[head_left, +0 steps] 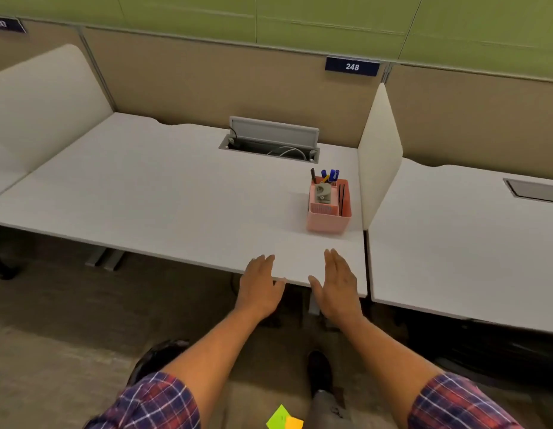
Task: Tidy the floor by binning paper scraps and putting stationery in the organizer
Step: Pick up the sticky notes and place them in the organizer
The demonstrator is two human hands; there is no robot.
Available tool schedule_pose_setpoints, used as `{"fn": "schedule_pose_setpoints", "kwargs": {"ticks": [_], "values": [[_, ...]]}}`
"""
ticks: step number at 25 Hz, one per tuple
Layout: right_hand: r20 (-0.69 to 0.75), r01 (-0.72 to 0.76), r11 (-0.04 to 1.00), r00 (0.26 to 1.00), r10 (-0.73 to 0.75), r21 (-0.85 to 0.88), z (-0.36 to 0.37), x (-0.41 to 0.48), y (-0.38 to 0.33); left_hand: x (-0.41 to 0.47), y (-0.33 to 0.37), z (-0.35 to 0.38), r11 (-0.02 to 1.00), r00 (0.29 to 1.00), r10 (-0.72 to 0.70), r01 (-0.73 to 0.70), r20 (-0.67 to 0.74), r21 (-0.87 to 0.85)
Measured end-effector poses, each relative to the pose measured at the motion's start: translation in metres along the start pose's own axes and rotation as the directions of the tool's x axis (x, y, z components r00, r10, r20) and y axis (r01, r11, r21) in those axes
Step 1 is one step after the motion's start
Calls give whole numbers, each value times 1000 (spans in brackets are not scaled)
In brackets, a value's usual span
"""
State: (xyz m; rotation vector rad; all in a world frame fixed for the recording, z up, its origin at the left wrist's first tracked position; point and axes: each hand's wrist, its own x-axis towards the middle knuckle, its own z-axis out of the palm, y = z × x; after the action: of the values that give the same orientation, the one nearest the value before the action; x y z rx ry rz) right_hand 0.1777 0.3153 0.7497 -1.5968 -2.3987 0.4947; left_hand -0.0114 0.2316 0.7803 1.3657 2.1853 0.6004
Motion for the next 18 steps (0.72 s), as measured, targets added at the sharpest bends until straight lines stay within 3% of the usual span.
{"fn": "schedule_pose_setpoints", "kwargs": {"ticks": [8,13,18], "values": [[76,-108,988,990,117,-110,35,-154,1,-103,-59,33,992,987,-42,23,158,124],[173,-196,978,964,204,-64,68,-207,41,-138,-88,82,981,958,-137,95,251,170],[357,-243,969,902,242,-44,141,-237,107,-150,-133,163,952,915,-231,143,330,269]]}}
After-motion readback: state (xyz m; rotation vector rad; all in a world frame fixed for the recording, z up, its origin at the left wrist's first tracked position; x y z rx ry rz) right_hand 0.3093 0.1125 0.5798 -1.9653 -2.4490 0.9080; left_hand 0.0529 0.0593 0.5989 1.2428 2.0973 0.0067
